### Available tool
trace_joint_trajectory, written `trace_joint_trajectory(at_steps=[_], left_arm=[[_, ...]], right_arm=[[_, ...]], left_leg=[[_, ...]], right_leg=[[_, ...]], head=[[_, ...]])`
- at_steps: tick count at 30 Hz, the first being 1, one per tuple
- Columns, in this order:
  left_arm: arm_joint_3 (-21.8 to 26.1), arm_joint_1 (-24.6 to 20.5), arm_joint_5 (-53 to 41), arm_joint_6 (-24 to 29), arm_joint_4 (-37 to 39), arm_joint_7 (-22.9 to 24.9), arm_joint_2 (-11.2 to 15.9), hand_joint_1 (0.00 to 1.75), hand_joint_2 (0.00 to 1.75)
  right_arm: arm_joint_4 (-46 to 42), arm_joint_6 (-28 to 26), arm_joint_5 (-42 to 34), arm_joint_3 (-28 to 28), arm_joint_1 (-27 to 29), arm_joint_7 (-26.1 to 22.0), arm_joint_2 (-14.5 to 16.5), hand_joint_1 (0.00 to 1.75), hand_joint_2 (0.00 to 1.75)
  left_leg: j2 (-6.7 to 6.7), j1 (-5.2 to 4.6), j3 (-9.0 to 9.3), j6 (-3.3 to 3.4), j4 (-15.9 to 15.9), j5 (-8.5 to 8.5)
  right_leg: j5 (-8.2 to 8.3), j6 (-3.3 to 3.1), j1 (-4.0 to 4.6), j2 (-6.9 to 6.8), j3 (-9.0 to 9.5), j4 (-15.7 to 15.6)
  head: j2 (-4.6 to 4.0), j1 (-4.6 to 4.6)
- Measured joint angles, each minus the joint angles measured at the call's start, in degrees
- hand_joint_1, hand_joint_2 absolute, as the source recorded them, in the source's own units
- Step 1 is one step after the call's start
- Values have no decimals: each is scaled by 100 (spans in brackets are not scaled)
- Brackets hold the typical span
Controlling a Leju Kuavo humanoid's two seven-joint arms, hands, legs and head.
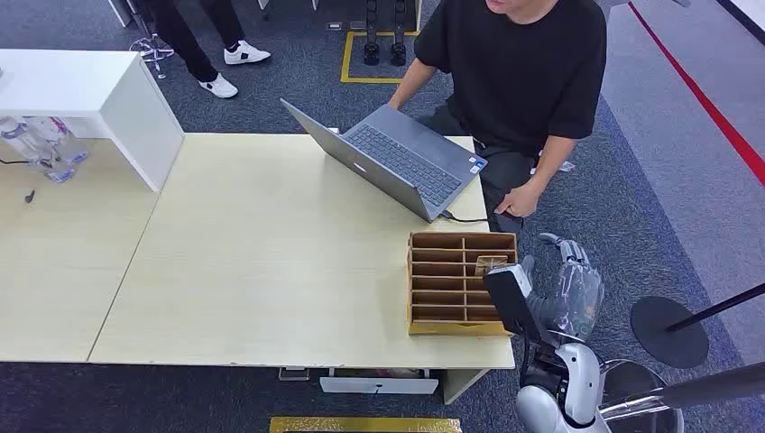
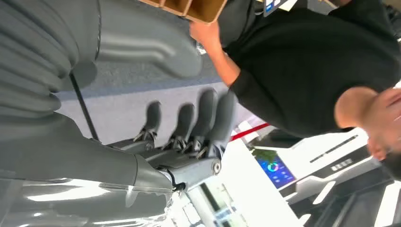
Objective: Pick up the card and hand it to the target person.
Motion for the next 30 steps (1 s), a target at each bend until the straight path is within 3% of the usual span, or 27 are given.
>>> trace_joint_trajectory(at_steps=[4, 14, 20, 30], left_arm=[[-43, -2, -2, -28, 0, 17, 0, 0, 0], [-210, -46, -2, -91, 0, 103, -36, 0, 0], [-314, -70, 0, -117, 0, 120, -46, 0, 0], [-442, -96, -1, -137, 0, 170, -76, 0, 0]], right_arm=[[1, 170, 121, 144, -127, 139, -180, 122, 175], [63, 658, 237, 519, -432, 337, -573, 72, 175], [152, 917, 284, 731, -554, 377, -690, 64, 175], [458, 1153, 328, 992, -690, 440, -749, 72, 175]], left_leg=[[0, 0, 0, 0, 0, 0], [0, 0, 0, 0, 0, 0], [0, 0, -1, 0, 0, 0], [-1, 0, -1, 0, 0, 0]], right_leg=[[0, 0, 0, -1, 0, 0], [0, 0, 0, -1, 0, 0], [0, 0, 0, -1, 0, 0], [0, 0, 0, -1, 0, 0]], head=[[0, 1], [0, 1], [0, 0], [0, 0]])
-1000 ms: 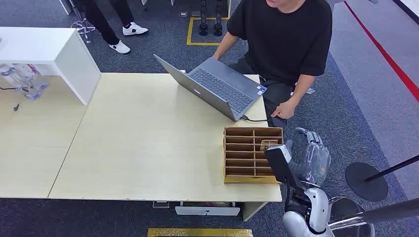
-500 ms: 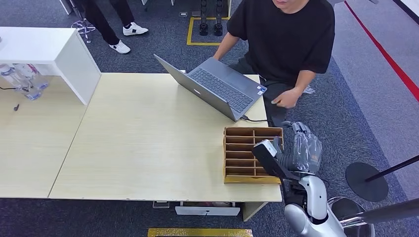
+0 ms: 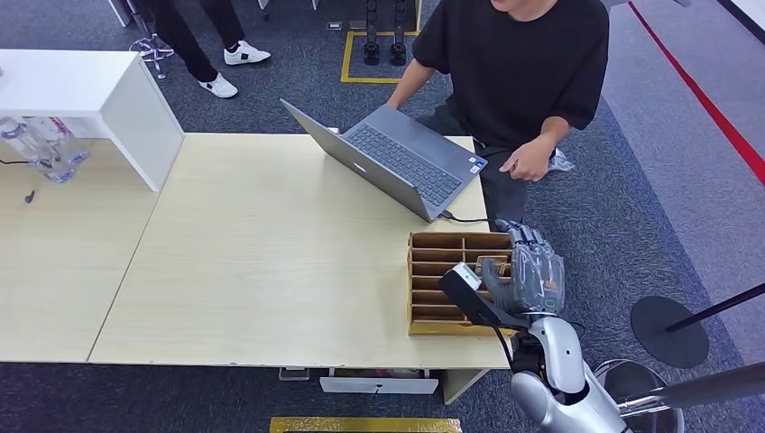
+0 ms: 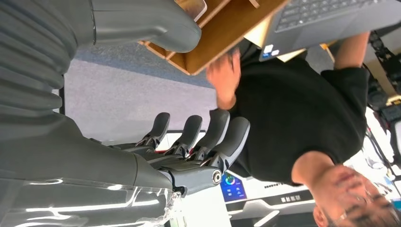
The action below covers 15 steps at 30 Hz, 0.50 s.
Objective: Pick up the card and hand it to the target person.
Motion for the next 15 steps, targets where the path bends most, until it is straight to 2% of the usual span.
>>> trace_joint_trajectory(at_steps=[15], left_arm=[[-177, -34, 0, -22, 0, 37, -9, 0, 0]], right_arm=[[578, 249, 73, 218, -151, 116, -85, 79, 175]], left_leg=[[0, 0, 0, 0, 0, 0]], right_leg=[[0, 0, 0, 1, -1, 0]], head=[[0, 0]])
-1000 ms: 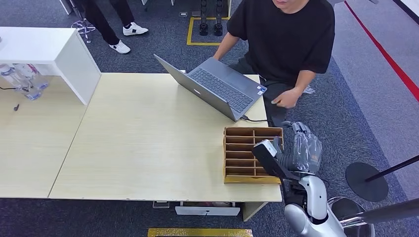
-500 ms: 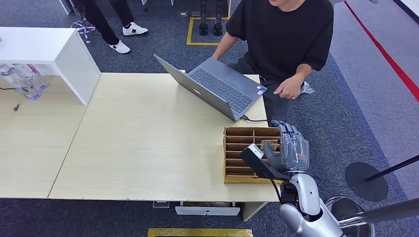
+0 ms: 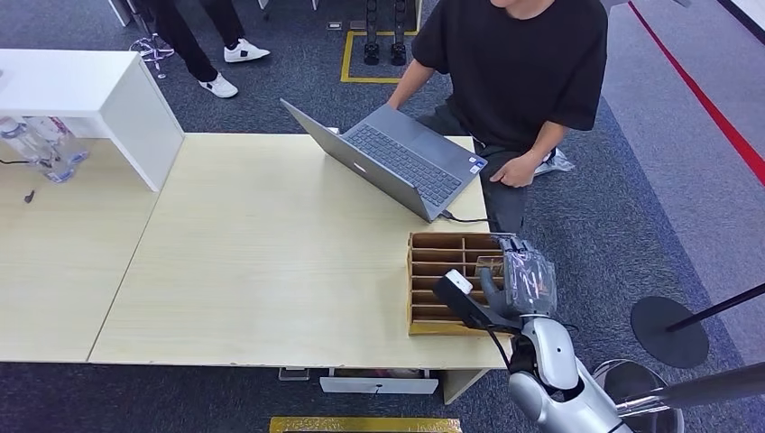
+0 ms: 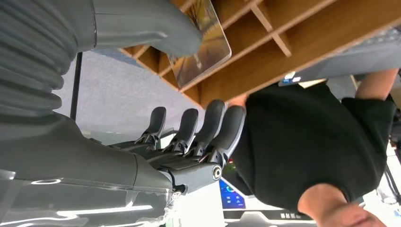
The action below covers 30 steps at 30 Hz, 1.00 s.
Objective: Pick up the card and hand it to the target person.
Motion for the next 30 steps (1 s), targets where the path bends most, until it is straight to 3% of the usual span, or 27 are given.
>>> trace_joint_trajectory(at_steps=[30], left_arm=[[-88, 2, -1, -36, 0, 11, -9, 0, 0]], right_arm=[[350, 91, 61, 193, -57, 130, -72, 80, 175]], left_leg=[[0, 0, 3, 0, 0, 0]], right_leg=[[0, 0, 0, 1, 1, 0]], head=[[0, 0]])
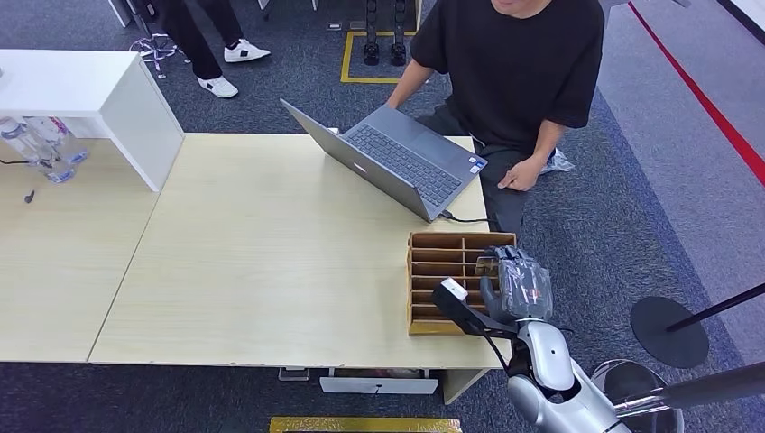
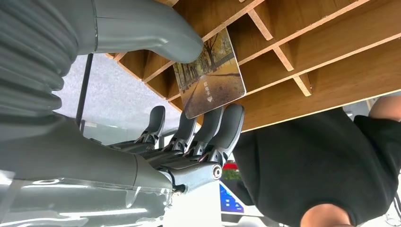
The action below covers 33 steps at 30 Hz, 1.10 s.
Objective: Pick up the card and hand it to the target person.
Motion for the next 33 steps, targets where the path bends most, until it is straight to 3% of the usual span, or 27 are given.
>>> trace_joint_trajectory(at_steps=[7, 12, 18, 23, 33], left_arm=[[0, 0, 0, -1, 0, 0, -9, 0, 0], [0, 0, 1, -3, 0, 0, -37, 0, 0], [0, 1, 0, -3, 0, 0, -40, 0, 0], [0, 1, 1, -3, 0, 1, -45, 0, 0], [0, 1, 1, -3, 0, 9, -46, 0, 0]], right_arm=[[36, 1, 16, 27, -8, 0, 0, 89, 175], [58, -5, 10, 48, -13, 0, 0, 108, 175], [86, -21, -16, 56, -69, -9, 0, 118, 175], [113, -44, -61, 61, -117, -24, 0, 113, 175], [155, -96, -183, 64, -154, -113, 2, 120, 175]], left_leg=[[0, 0, 1, 0, 0, 0], [0, 0, 1, 0, 0, 0], [0, 0, 1, 0, 0, 0], [0, 0, 1, 0, 0, 0], [0, 0, 1, 0, 0, 0]], right_leg=[[0, 0, 0, 0, 0, 0], [1, 1, 0, 0, 0, 0], [1, 1, 0, 0, 0, 0], [1, 1, 0, 0, 0, 0], [1, 1, 0, 0, 1, 0]], head=[[0, 1], [0, 0], [0, 1], [0, 0], [0, 0]])
